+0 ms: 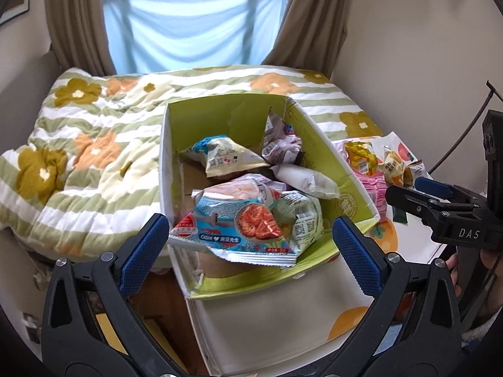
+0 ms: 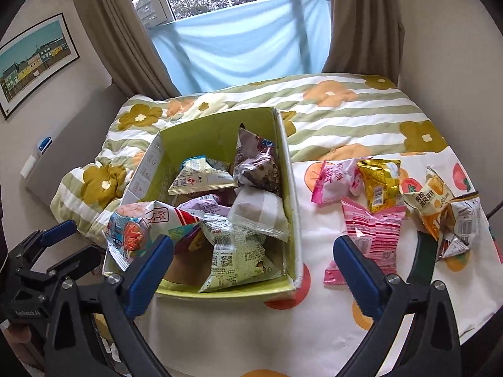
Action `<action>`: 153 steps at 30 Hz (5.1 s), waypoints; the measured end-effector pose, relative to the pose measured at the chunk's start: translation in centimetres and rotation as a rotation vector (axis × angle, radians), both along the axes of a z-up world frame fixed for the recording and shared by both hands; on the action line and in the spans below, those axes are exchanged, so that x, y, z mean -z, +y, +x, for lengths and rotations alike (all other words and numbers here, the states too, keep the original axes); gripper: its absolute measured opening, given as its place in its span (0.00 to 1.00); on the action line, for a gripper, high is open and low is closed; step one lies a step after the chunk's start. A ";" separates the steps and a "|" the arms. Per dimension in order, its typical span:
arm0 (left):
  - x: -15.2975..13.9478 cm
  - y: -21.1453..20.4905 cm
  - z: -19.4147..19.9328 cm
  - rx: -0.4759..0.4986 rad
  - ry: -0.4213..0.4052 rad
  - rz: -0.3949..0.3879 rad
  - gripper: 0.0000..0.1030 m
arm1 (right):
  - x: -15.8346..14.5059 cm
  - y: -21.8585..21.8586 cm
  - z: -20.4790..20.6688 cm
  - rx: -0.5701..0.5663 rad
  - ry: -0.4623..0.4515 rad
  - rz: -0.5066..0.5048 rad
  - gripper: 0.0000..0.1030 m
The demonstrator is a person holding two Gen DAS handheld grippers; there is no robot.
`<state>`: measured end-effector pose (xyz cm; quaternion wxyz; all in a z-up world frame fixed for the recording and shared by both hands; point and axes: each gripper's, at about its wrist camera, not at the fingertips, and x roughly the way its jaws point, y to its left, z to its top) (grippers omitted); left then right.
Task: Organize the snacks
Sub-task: 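Move both tools back over the remaining snacks on the sheet, then grasp the dark green bar with the left tool while the right tool grasps the white-silver bag, then lift both items over the yellow box and open both tools to release them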
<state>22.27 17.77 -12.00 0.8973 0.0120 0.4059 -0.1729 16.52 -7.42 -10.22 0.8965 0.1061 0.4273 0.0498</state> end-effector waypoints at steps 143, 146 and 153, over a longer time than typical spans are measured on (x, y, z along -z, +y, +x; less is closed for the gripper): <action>4.3 -0.9 20.1 -0.098 0.122 0.138 1.00 | 1.1 1.5 18.9 -0.289 0.092 0.021 0.57; 3.5 -0.3 18.8 -0.132 0.122 0.141 1.00 | 1.3 1.5 18.9 -0.306 0.098 0.032 0.57; 2.8 1.0 16.6 -0.184 0.147 0.106 1.00 | 1.1 3.5 19.4 -0.375 0.101 0.024 0.57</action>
